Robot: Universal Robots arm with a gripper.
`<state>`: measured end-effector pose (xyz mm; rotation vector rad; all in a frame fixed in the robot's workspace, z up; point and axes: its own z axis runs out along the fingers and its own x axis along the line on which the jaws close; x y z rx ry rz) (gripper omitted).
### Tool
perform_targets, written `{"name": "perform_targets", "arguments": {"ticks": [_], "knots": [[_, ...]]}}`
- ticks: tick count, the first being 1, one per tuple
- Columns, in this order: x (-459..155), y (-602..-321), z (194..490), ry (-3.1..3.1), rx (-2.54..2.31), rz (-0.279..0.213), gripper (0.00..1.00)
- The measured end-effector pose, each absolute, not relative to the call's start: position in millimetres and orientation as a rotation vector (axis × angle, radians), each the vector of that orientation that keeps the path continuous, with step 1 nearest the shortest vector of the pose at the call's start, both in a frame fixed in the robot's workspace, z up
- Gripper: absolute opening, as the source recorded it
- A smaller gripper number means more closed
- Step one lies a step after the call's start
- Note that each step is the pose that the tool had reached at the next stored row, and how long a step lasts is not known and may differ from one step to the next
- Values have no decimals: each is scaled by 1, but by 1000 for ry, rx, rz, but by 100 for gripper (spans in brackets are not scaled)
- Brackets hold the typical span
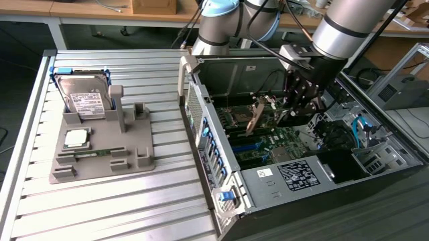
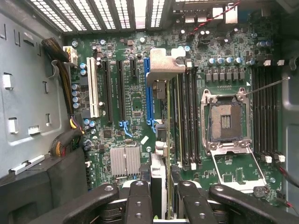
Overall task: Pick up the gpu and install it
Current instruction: 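Insert the gpu into the slot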
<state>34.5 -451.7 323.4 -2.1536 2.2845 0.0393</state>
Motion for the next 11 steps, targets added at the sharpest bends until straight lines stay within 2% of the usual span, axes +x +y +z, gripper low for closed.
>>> {"name": "perform_targets", "arguments": {"ticks": [11], "knots": [[30,-452,321,2283,-2155,39,27]]}}
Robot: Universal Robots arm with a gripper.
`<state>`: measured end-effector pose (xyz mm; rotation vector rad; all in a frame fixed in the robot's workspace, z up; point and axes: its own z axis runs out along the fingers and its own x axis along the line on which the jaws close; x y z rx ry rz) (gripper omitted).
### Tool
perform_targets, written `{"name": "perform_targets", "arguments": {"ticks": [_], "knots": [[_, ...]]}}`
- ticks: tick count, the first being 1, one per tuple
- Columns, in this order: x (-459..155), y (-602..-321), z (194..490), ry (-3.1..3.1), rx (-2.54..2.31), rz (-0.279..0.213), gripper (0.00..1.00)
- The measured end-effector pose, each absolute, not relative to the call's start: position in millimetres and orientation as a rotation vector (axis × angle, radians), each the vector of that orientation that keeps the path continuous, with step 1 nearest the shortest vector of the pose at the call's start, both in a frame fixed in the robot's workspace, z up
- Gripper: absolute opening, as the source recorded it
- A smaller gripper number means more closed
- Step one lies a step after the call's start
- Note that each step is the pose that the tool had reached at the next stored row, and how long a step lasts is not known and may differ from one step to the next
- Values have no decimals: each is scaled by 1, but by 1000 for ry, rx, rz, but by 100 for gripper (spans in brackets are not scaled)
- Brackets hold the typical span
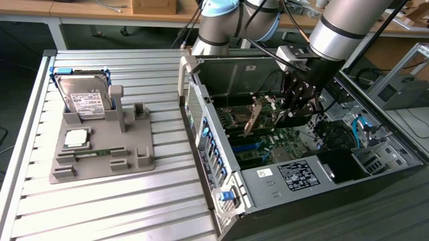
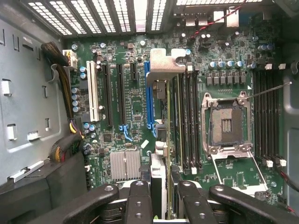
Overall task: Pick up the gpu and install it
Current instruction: 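Insert the gpu into the slot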
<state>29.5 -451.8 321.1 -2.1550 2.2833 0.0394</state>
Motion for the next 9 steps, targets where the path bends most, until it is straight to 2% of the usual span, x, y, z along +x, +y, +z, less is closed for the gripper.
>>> {"name": "perform_targets", "arguments": {"ticks": [9], "knots": [[26,-452,320,2281,-2157,39,27]]}}
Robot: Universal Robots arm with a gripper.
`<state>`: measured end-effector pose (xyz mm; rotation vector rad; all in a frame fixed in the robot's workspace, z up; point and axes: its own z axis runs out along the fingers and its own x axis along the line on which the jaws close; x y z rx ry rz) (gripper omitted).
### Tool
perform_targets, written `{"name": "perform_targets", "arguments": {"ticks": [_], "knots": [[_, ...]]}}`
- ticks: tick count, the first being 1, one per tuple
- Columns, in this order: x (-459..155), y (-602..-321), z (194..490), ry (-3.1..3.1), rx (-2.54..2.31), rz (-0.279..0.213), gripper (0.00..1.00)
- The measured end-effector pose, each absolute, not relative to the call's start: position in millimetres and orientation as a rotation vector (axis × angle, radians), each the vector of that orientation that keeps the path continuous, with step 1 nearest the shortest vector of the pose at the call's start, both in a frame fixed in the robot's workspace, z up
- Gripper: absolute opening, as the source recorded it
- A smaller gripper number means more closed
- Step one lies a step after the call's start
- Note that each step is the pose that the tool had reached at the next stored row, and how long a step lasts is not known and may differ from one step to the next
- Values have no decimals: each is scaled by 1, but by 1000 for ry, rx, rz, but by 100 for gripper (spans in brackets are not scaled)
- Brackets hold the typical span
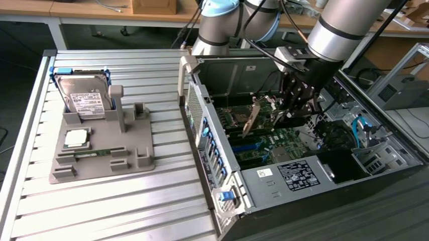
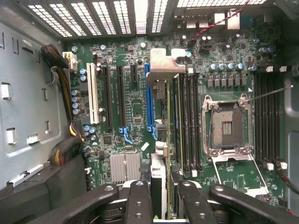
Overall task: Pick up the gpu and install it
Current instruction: 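Insert the gpu into the slot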
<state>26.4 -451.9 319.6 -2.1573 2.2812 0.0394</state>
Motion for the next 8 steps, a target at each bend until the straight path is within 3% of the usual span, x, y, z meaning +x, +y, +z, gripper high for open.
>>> {"name": "perform_targets", "arguments": {"ticks": [8], "knots": [[25,-452,318,2279,-2160,39,27]]}}
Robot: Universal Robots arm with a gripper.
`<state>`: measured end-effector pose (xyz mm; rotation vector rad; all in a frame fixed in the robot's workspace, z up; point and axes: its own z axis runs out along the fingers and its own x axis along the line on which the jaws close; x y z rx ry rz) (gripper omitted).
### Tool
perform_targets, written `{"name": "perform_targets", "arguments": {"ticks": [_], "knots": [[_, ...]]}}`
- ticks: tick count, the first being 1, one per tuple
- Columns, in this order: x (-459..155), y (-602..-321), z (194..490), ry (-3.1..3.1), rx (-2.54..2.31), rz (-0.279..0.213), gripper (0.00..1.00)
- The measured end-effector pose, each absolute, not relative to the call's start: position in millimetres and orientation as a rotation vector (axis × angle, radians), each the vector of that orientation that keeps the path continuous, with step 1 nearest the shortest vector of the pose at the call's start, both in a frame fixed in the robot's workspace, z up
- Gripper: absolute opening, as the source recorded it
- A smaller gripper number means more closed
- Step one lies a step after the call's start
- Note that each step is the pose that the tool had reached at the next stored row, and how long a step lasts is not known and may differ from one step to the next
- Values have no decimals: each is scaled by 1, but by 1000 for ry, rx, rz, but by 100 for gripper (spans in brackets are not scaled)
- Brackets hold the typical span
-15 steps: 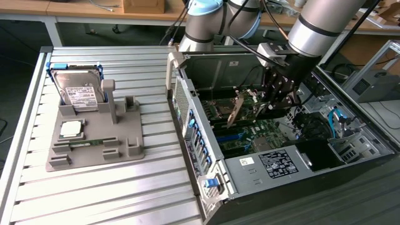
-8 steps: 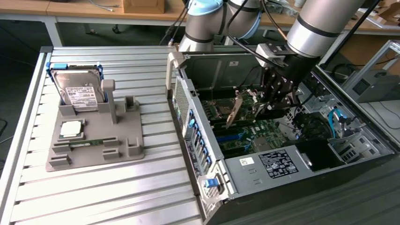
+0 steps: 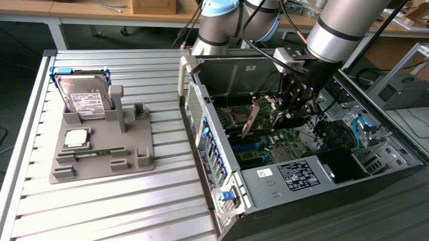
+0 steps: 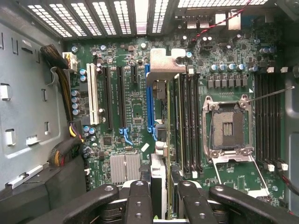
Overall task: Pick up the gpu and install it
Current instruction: 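Insert the gpu into the slot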
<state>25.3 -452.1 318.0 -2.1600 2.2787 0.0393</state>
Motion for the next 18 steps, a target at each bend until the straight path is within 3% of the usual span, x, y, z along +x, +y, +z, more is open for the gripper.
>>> {"name": "perform_targets", "arguments": {"ticks": [18], "knots": [[24,-453,315,2275,-2164,39,27]]}}
